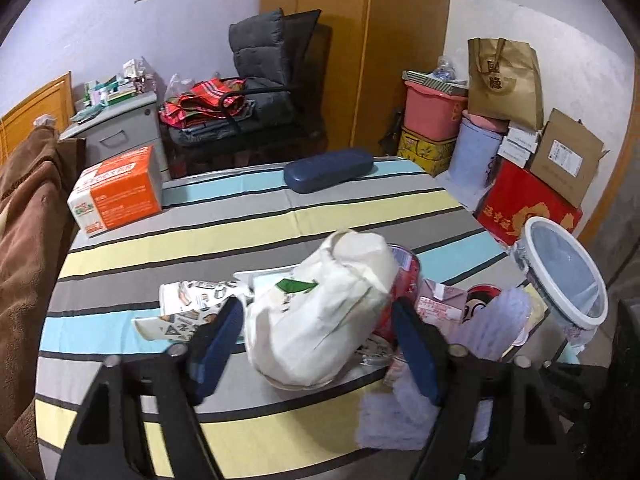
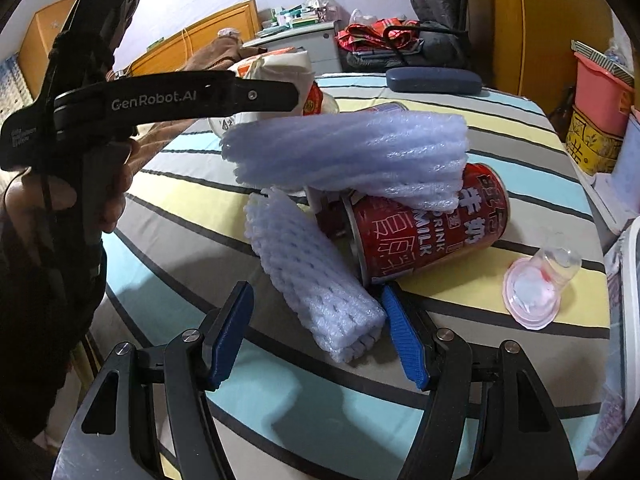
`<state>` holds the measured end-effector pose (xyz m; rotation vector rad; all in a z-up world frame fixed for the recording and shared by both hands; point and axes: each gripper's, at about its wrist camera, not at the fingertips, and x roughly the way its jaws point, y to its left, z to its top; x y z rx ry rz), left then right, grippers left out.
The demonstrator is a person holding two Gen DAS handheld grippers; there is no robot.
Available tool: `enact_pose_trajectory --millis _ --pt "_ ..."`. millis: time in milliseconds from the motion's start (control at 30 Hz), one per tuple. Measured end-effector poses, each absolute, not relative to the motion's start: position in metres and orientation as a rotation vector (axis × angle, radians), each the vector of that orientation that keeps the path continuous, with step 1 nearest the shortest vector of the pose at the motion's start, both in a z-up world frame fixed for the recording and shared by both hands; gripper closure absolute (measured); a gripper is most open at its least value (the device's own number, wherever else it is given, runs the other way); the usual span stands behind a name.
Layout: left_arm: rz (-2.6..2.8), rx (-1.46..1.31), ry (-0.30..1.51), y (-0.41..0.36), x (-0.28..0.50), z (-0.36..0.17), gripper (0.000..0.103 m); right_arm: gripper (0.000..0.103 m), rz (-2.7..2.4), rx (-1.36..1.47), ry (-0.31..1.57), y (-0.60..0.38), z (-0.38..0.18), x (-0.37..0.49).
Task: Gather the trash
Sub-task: 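Grasp the white cloth bag with the left tool while the right tool grasps a foam net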
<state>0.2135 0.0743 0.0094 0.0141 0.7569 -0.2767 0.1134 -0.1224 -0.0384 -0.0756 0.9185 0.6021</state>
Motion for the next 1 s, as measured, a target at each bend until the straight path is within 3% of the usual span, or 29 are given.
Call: enact_pose_trajectory --millis 133,433,1000 --pt "-0.278 0.035 0.763 0.071 0.215 0.008 0.045 0.055 0.607 -0.083 0.925 -0.121 -0.038 0.112" --pt "-0.262 0.039 0.747 0.072 0.21 0.011 0.058 0.074 0.613 -0.071 0.918 -0.126 -0.037 0.11" --pt "-0.253 0.006 0.708 0.079 0.177 0.03 0.06 0.08 0.664 -0.013 0.88 -0.135 -0.031 0.099"
